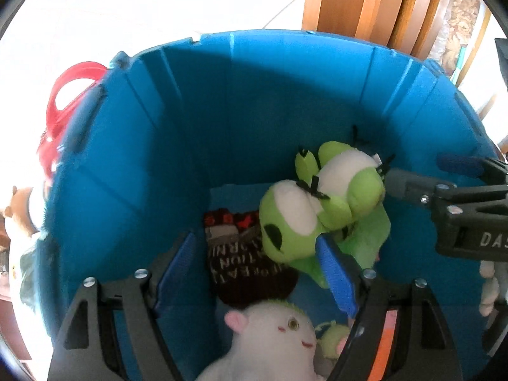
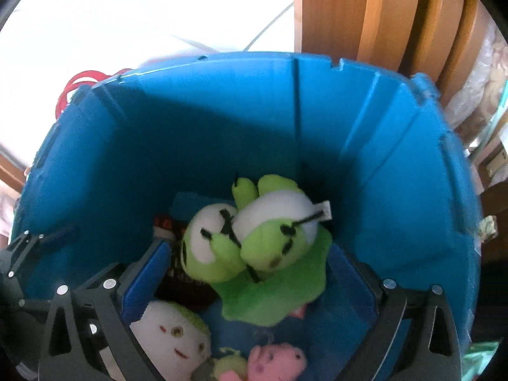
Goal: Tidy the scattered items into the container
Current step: 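Lift both open tools up out of the blue crate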
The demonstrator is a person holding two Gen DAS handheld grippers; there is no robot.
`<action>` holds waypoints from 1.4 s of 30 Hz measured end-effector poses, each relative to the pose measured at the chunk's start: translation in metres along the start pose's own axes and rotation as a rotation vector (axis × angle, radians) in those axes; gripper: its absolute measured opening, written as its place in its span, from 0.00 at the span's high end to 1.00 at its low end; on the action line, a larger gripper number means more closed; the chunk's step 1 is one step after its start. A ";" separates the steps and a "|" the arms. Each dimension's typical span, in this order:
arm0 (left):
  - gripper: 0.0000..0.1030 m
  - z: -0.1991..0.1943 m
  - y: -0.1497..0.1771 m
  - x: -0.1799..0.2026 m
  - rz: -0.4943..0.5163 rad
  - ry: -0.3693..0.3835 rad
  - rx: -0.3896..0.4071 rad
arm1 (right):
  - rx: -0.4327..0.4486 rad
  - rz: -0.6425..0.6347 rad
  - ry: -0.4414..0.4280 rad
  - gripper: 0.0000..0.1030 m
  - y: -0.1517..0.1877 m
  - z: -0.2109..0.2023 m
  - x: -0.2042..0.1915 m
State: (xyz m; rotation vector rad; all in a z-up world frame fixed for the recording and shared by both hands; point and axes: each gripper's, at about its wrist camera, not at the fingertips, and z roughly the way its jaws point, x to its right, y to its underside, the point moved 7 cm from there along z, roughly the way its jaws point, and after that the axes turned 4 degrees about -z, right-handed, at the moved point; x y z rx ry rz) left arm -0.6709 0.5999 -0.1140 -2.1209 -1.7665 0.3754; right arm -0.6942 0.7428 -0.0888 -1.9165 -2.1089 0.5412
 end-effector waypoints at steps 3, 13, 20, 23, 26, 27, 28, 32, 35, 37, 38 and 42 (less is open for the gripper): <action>0.24 -0.025 0.014 0.001 0.005 -0.007 0.026 | 0.013 -0.016 0.021 0.02 0.012 -0.022 -0.004; 0.24 -0.107 0.064 0.006 0.042 0.015 0.094 | 0.086 -0.027 0.067 0.02 0.063 -0.103 -0.028; 0.24 -0.137 0.104 -0.001 0.073 0.040 0.146 | 0.143 -0.011 0.088 0.02 0.104 -0.136 -0.049; 0.24 -0.147 0.122 -0.006 0.089 0.047 0.157 | 0.151 0.002 0.103 0.02 0.126 -0.145 -0.058; 0.24 -0.159 0.142 -0.010 0.104 0.058 0.158 | 0.157 0.028 0.108 0.02 0.150 -0.156 -0.068; 0.24 -0.163 0.150 -0.012 0.110 0.059 0.161 | 0.156 0.033 0.116 0.02 0.156 -0.158 -0.070; 0.24 -0.168 0.156 -0.013 0.114 0.064 0.163 | 0.157 0.039 0.122 0.02 0.162 -0.162 -0.073; 0.24 -0.183 0.183 -0.018 0.138 0.078 0.164 | 0.171 0.070 0.135 0.02 0.190 -0.180 -0.088; 0.24 -0.197 0.203 -0.024 0.146 0.087 0.179 | 0.176 0.075 0.162 0.02 0.213 -0.193 -0.101; 0.24 -0.205 0.216 -0.027 0.152 0.096 0.184 | 0.185 0.078 0.168 0.02 0.227 -0.202 -0.110; 0.24 -0.210 0.223 -0.029 0.157 0.097 0.191 | 0.188 0.079 0.171 0.02 0.234 -0.207 -0.114; 0.24 -0.232 0.252 -0.036 0.156 0.081 0.235 | 0.217 0.077 0.182 0.02 0.261 -0.223 -0.129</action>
